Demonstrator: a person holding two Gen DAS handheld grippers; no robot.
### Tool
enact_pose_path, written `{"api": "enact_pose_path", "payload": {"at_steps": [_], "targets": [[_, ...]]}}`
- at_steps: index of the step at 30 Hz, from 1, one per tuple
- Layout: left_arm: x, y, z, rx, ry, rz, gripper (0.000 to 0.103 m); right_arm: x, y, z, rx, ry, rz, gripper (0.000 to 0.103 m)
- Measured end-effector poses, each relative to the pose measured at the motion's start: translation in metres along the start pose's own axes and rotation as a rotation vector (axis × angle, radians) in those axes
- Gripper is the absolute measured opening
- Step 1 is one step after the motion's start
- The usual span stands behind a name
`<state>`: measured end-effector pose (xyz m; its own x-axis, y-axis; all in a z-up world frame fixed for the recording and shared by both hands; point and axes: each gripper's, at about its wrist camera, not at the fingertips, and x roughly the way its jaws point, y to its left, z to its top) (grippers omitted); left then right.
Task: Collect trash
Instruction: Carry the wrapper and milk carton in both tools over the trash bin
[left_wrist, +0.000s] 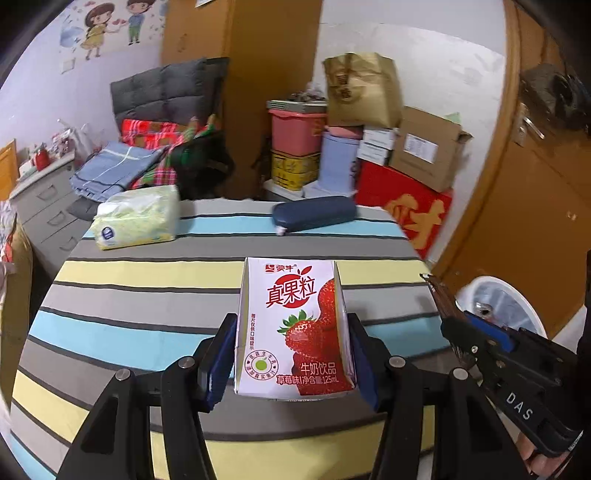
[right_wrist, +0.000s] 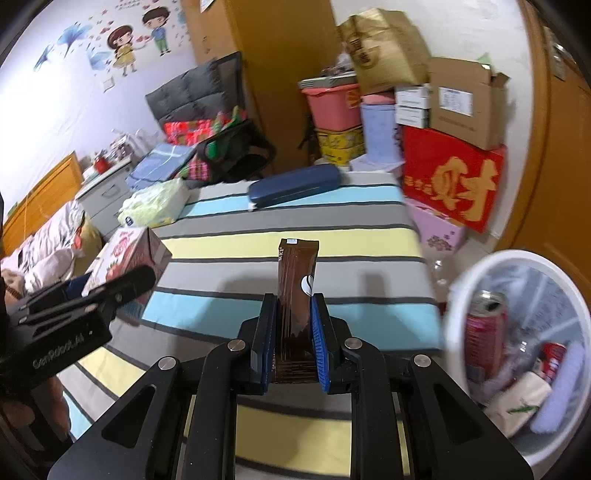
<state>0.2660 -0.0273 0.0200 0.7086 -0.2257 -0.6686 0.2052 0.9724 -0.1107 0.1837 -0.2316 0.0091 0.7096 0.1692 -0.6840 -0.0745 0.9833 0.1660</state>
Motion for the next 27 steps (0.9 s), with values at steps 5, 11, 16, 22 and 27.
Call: {"api": "enact_pose_path", "payload": {"at_steps": [5,11,16,22,27], "targets": [[-0.016,-0.039,-0.003,0.028,-0.022,-0.054,0.057,-0.021,-0.020,-0.003,0.021,-0.034,-0.031,0.019],[-0.030,-0.089,-0.004,0.078,-0.046,-0.111,0.057,-0.045,-0.052,-0.006,0.067,-0.069,-0.065,0.019],[-0.033,-0.130,-0.006,0.112,-0.047,-0.162,0.057,-0.063,-0.082,-0.011,0.104,-0.093,-0.114,0.019],[-0.026,-0.173,-0.012,0.152,-0.030,-0.205,0.057,-0.081,-0.115,-0.019,0.142,-0.107,-0.165,0.019],[-0.017,-0.209,-0.019,0.186,-0.001,-0.258,0.057,-0.088,-0.140,-0.026,0.190,-0.104,-0.199,0.019]]}}
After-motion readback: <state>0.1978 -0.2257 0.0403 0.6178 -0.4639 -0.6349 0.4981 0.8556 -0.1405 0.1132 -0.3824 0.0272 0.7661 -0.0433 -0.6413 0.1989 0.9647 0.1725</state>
